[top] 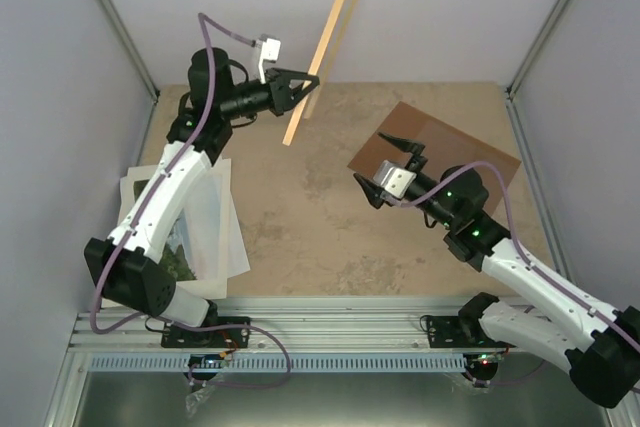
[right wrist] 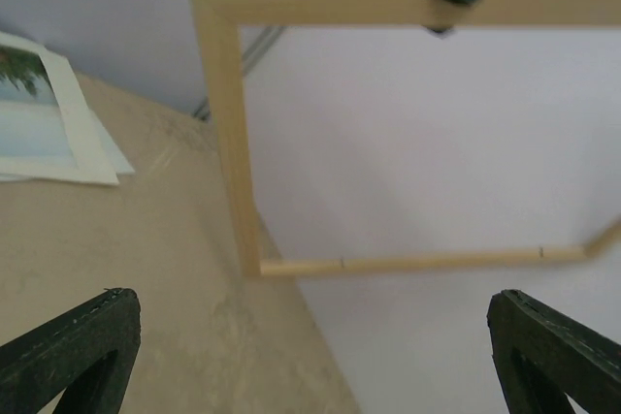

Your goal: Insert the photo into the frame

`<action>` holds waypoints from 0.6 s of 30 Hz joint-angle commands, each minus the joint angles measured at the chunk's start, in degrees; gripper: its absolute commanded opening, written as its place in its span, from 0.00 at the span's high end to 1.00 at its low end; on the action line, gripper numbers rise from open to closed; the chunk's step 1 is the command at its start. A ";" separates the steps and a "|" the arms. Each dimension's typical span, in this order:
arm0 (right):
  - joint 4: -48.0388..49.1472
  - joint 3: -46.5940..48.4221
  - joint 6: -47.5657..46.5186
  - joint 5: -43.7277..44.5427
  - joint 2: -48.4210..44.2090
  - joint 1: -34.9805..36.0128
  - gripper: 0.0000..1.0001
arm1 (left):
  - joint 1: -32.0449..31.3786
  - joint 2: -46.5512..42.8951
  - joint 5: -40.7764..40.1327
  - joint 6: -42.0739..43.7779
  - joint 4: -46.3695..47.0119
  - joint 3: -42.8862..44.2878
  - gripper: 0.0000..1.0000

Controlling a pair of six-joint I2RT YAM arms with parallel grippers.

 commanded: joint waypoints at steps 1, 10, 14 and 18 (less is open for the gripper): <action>-11.18 0.69 7.73 6.91 -2.26 -1.94 0.02 | -1.46 -2.85 -23.07 16.38 -14.11 0.30 1.00; -19.49 3.91 18.12 7.53 -0.10 -7.43 0.02 | -12.20 -1.57 -49.50 13.23 -23.10 -2.23 1.00; -21.40 4.03 20.03 6.54 -0.04 -10.33 0.02 | -13.20 -2.92 -44.66 13.47 -23.72 -4.30 1.00; -22.26 2.76 20.01 6.30 -1.54 -11.82 0.02 | -14.37 -7.81 -42.94 14.94 -25.47 -8.34 1.00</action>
